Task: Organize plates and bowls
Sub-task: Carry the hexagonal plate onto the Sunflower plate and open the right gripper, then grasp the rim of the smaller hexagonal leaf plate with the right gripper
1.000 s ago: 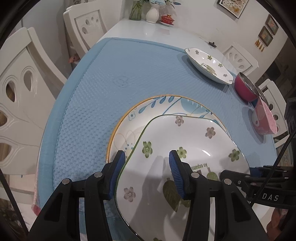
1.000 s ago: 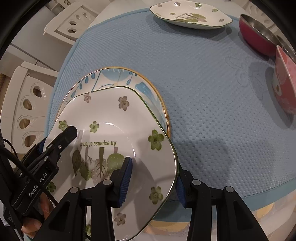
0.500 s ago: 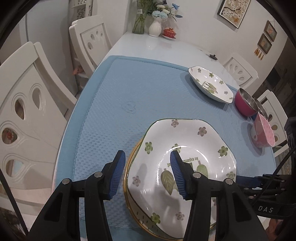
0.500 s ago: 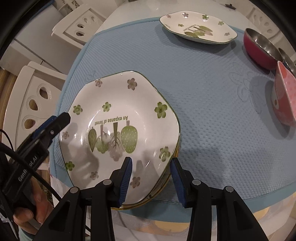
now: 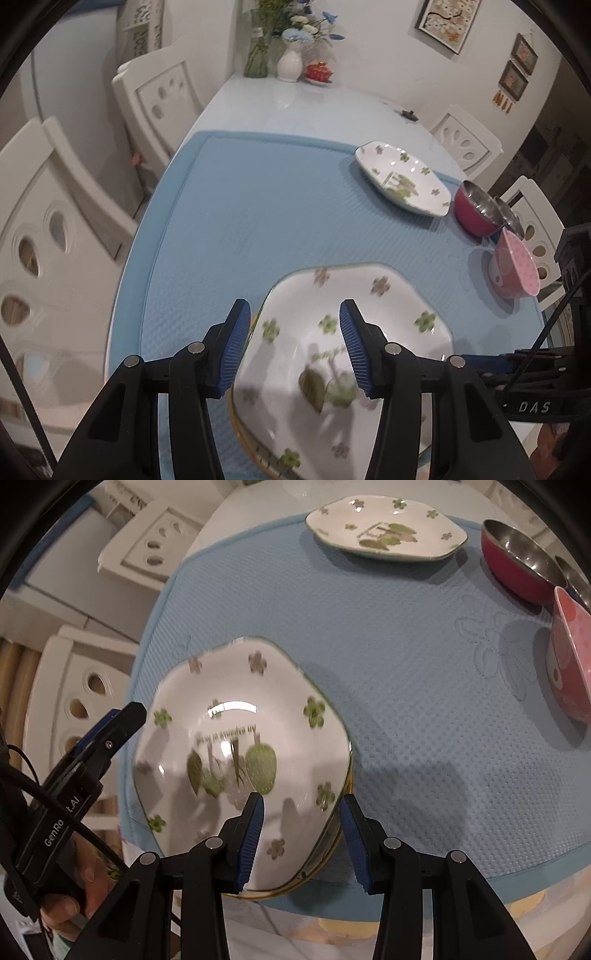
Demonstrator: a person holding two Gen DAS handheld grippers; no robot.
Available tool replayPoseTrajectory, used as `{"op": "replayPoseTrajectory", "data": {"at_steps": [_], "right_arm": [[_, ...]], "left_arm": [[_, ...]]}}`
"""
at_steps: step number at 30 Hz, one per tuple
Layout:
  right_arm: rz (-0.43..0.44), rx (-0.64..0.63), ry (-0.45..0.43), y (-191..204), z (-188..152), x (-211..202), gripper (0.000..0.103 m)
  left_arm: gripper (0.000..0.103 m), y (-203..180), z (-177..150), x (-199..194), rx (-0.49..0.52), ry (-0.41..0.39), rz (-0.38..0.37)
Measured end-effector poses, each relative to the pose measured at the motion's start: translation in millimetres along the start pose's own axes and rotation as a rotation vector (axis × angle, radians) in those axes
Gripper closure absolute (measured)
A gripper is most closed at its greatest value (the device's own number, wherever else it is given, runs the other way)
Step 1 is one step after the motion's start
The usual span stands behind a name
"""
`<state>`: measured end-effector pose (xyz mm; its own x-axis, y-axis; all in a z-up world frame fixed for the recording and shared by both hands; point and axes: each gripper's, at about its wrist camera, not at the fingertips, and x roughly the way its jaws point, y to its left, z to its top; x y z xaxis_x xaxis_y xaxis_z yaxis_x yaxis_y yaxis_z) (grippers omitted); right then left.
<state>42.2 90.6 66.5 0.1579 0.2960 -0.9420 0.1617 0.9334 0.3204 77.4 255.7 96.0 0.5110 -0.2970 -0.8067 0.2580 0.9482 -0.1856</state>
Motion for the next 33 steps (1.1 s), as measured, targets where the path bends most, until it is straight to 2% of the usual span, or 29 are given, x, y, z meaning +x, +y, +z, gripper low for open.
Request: {"op": "replayPoseTrajectory", "data": {"at_steps": [10,17,18,20,28,33], "right_arm": [[-0.022,0.054,-0.2,-25.0,52.9,-54.2,0.061],[-0.002,0.215,-0.292,-58.5,91.5,-64.4,0.06],[-0.004,0.238,-0.302,-62.8,95.8,-64.0,0.057],[-0.013,0.297,-0.331,-74.1,104.5,-62.6,0.039],[-0.048,0.446,-0.314,-110.6,138.1,-28.8,0.037],[-0.077,0.477,-0.313,-125.6,159.4,-11.2,0.037]], "left_arm": [[0.055,-23.5,72.2,13.8,0.115,-0.07,-0.053],[0.052,-42.7,118.9,44.7,0.199,-0.076,-0.088],[0.049,-45.8,125.2,51.6,0.207,-0.072,-0.095],[0.043,-52.1,137.9,66.7,0.22,-0.064,-0.111],[0.042,-76.5,178.6,139.1,0.301,0.024,-0.197],[0.043,-87.7,188.9,182.0,0.321,0.086,-0.248]]}}
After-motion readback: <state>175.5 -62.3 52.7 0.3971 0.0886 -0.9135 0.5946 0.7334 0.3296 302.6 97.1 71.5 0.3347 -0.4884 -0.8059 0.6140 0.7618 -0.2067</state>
